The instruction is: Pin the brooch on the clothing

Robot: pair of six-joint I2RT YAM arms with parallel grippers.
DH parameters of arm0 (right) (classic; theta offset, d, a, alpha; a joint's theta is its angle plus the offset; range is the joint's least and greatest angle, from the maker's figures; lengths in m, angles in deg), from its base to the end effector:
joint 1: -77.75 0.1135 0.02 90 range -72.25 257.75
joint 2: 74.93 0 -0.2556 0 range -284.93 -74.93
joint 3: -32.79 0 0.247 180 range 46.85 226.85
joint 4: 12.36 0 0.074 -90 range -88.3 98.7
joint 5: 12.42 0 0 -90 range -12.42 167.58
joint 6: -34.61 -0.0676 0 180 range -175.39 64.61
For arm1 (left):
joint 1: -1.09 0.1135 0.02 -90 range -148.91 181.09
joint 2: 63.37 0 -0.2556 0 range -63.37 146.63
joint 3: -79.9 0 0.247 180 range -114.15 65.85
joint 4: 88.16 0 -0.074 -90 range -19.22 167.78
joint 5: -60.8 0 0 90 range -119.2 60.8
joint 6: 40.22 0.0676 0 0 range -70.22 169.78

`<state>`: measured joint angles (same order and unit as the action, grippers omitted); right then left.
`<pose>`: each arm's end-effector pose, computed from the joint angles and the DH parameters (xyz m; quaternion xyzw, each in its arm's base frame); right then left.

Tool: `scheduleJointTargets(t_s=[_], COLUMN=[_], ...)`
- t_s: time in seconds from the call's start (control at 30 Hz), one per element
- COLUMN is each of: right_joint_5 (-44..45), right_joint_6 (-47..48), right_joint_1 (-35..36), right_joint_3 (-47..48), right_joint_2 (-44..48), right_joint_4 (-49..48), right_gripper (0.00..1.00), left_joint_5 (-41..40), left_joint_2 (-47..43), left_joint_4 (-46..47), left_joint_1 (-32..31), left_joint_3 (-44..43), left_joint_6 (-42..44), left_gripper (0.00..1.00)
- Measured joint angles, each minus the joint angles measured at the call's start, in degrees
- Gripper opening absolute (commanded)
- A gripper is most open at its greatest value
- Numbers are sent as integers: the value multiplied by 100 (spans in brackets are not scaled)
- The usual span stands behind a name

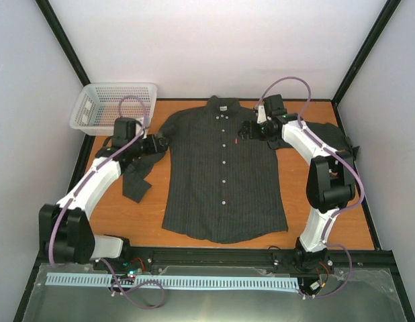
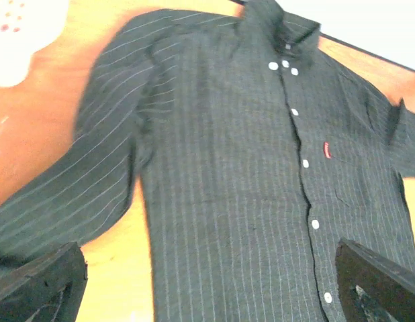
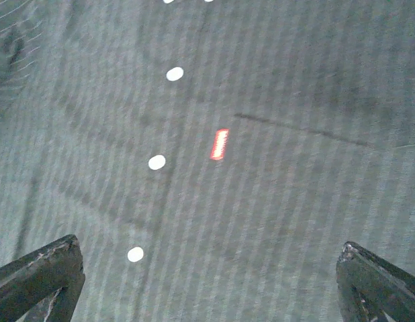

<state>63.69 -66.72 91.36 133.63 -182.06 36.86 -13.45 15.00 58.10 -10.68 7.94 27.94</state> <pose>0.4043 0.1146 0.2156 -0.0547 0.9471 0.1763 0.2624 0.3097 -0.0833 0.2466 -0.0213 0.8999 -0.2396 0.3637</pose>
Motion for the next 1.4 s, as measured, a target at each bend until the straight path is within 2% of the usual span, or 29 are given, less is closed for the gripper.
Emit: scheduleJointTargets(t_s=[0.13, 0.27, 0.47, 0.77, 0.9, 1.1, 1.17, 1.3, 1.4], right_joint_5=[-363, -535, -678, -918, -984, -1060, -1060, -1086, -1119], right_joint_6=[-33, -28, -31, -66, -79, -120, -127, -160, -166], right_joint_1=[262, 358, 337, 337, 337, 337, 337, 337, 337], right_joint_3=[-400, -595, -811, -918, -949, -975, -1001, -1025, -1078], right_joint_2=[214, 389, 739, 907, 918, 918, 918, 918, 918], right_joint_4=[-227, -407, -605, -879, -922, -951, -966, -979, -1034], right_gripper=[100, 100, 100, 100, 100, 100, 100, 100, 100], left_joint_5=[-245, -463, -999, -1447, -1589, -1768, -1899, -2417, -3023], left_joint_2=[-754, -960, 13, 901, 1204, 1285, 1274, 1049, 636], left_joint_4=[-214, -627, -1537, -2118, -2260, -2439, -2546, -2931, -3106], left_joint_1=[293, 463, 1021, 1049, 1049, 1049, 1049, 1049, 1056], left_joint_3=[634, 1062, 1213, 1036, 839, 758, 741, 544, 275], left_joint_6=[-623, -1211, -1838, -2028, -2028, -2041, -2063, -2221, -2415], left_gripper=[100, 100, 96, 86, 72, 24, 20, 3, 1])
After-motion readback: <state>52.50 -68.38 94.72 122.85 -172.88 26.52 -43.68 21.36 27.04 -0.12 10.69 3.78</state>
